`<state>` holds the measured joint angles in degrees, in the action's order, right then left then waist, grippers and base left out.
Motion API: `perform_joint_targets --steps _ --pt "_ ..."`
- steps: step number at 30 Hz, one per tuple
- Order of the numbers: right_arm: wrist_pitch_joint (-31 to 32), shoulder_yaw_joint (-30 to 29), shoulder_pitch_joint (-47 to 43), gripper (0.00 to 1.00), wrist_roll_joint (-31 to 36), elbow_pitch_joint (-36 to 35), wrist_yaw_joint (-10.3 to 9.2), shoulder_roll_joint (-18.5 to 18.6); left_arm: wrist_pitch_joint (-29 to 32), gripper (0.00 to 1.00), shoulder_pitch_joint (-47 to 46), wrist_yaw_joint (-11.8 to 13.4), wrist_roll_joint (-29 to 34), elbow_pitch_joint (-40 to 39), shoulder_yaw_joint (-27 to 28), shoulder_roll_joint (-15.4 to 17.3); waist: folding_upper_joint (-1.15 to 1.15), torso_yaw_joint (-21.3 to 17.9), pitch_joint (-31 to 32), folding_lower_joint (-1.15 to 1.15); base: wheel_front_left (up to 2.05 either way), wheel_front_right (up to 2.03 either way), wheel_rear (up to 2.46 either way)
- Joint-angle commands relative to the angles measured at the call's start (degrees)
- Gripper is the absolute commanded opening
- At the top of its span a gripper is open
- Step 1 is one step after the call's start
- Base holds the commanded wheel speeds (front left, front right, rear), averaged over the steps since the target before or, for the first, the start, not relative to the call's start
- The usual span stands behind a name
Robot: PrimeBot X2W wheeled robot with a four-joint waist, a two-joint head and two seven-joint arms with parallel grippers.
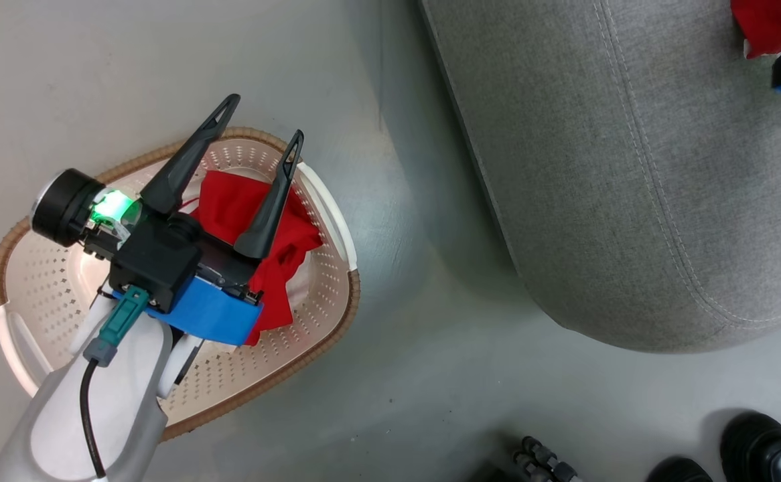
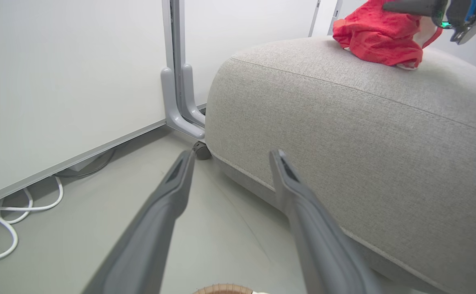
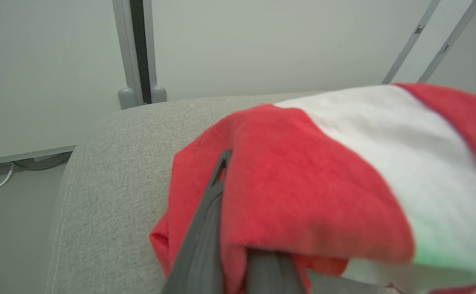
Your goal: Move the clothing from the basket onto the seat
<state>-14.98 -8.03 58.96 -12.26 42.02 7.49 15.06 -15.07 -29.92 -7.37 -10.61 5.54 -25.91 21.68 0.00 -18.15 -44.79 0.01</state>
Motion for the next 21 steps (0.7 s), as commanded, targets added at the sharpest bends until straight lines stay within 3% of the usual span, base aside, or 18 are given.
perform_joint_targets --steps 1,14,21 --pt "-0.29 0.55 -0.97 1.00 0.12 0.50 0.01 -0.24 -0.15 1.00 -0.86 0.18 -0.41 0.32 0.21 -0.09 0.00 0.19 0.61 -0.01 0.00 0.00 0.00" --pt "-0.29 1.61 -1.68 1.00 0.77 0.59 0.01 0.49 -0.15 1.00 -1.01 0.06 -0.72 1.16 0.36 -0.92 0.00 0.69 2.23 -0.01 0.00 0.00 0.00" --pt "-0.29 0.73 -6.24 1.00 0.46 -1.09 0.01 -0.52 -0.15 1.00 0.57 0.01 -1.47 2.83 0.35 -3.44 0.00 1.45 6.47 -0.01 0.00 0.00 0.00"
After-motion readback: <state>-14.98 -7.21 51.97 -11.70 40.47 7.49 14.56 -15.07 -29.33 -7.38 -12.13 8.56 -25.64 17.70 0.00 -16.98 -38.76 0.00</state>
